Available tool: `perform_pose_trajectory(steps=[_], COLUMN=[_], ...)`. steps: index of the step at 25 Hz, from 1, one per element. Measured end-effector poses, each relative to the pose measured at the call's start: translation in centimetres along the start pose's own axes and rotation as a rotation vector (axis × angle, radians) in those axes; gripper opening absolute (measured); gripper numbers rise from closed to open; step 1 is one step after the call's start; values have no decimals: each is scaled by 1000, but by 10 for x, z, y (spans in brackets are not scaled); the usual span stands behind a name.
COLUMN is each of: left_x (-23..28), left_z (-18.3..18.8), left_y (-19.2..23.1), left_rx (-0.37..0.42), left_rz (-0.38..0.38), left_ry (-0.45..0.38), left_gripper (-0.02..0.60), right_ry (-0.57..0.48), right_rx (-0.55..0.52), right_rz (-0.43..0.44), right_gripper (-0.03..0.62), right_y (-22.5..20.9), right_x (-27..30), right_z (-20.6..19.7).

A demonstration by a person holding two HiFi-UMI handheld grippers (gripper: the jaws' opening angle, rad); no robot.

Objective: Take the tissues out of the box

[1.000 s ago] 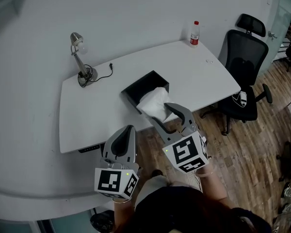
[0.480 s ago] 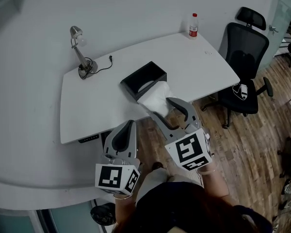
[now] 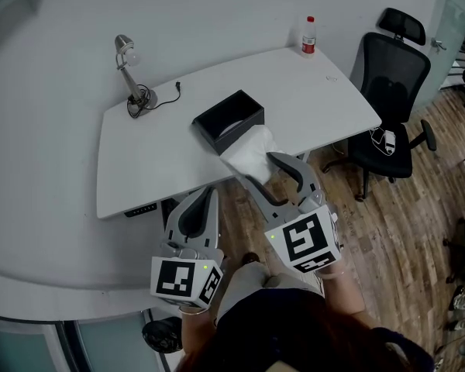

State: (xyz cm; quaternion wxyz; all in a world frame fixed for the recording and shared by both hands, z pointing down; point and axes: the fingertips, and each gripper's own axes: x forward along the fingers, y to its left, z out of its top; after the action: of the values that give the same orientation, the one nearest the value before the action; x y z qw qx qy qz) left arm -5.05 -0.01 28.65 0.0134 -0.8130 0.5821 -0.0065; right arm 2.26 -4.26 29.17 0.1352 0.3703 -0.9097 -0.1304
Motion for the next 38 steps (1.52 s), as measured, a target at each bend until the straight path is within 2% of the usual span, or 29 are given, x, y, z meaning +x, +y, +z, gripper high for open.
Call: perform_pose_trajectory(steps=[18,38], left_x=[-21,-41], left_z=[-1,-3], left_y=[-39,-57], left_rx=[20,22], left_rz=[-7,-12], left_ry=[-19,-32], left_gripper=[26,26], right_ry=[-61,-78], right_rx=[1,3], right_rz=[-18,-40], right_gripper=[219,216], right_y=[7,20], right_x=[-56,-86], right_z=[8,5])
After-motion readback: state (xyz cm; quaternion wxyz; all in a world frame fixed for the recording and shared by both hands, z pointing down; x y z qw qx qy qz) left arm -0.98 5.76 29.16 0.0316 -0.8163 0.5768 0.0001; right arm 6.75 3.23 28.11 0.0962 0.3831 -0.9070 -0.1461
